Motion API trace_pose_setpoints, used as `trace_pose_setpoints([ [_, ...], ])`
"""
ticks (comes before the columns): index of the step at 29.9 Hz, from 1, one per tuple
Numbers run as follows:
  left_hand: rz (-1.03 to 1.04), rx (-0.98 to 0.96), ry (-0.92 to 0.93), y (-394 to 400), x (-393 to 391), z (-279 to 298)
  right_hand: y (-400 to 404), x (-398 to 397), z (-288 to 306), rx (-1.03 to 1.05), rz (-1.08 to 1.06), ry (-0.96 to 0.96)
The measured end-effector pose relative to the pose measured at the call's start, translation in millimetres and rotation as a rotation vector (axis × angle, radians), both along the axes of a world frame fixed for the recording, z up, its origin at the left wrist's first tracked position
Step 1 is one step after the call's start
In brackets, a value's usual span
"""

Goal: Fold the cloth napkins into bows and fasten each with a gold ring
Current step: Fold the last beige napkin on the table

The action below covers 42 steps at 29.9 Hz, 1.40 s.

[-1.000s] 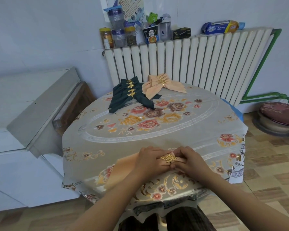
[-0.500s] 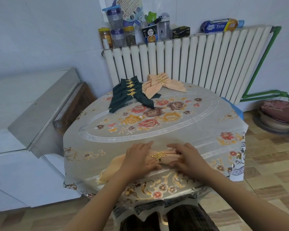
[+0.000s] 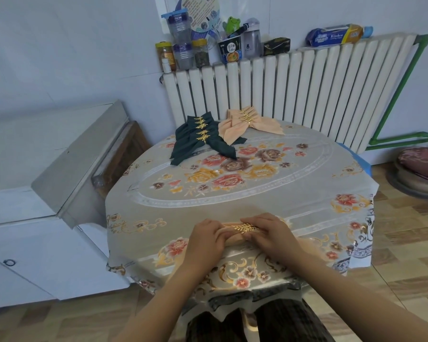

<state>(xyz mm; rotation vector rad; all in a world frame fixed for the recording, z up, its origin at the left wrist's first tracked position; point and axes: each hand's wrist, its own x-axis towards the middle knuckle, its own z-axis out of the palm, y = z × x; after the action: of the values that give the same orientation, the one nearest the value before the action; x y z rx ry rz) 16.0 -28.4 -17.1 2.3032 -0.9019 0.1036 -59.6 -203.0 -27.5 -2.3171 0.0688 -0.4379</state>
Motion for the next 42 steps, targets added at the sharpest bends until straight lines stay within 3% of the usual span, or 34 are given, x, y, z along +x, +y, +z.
trace_pose_setpoints([
  [6, 0.065, 0.126, 0.152, 0.7, -10.7, 17.1, 3.4, 2.1, -5.6, -0.005, -0.071, 0.037],
  [11, -0.059, 0.201, 0.051, 4.2, -18.9, 22.4, 18.1, 2.1, -4.0, -0.147, -0.222, 0.104],
  [17, -0.111, 0.39, -0.079, 8.4, -26.6, 23.0, 21.9, 2.1, -1.6, -0.082, -0.243, 0.172],
  [21, -0.165, 0.425, 0.08, 4.1, -23.3, 31.4, 19.4, -2.9, -3.9, -0.111, -0.196, 0.175],
  [24, -0.1, 0.32, 0.141, 4.7, -21.0, 29.5, 11.7, -9.7, 4.0, 0.097, -0.072, 0.215],
  [26, -0.01, 0.222, 0.065, 0.9, -15.0, 21.8, 3.2, -13.2, 6.8, 0.242, -0.176, 0.175],
  [29, -0.005, 0.016, 0.046, -9.9, -6.0, 7.1, -5.5, -16.2, 1.4, 0.172, -0.344, 0.191],
  [31, -0.097, -0.073, 0.239, -16.6, -4.5, 2.3, -3.1, -16.9, 1.0, 0.137, -0.326, 0.219],
  [33, -0.171, -0.037, 0.304, -20.4, -3.2, -6.2, -1.3, -17.4, 2.2, 0.143, -0.346, 0.224],
  [36, -0.205, 0.013, 0.166, -21.0, -1.1, -13.7, 0.2, -14.3, 6.3, 0.174, -0.392, 0.238],
  [42, -0.219, -0.005, 0.162, -17.7, -4.6, -13.2, 11.7, -5.2, 1.6, 0.158, -0.473, 0.206],
])
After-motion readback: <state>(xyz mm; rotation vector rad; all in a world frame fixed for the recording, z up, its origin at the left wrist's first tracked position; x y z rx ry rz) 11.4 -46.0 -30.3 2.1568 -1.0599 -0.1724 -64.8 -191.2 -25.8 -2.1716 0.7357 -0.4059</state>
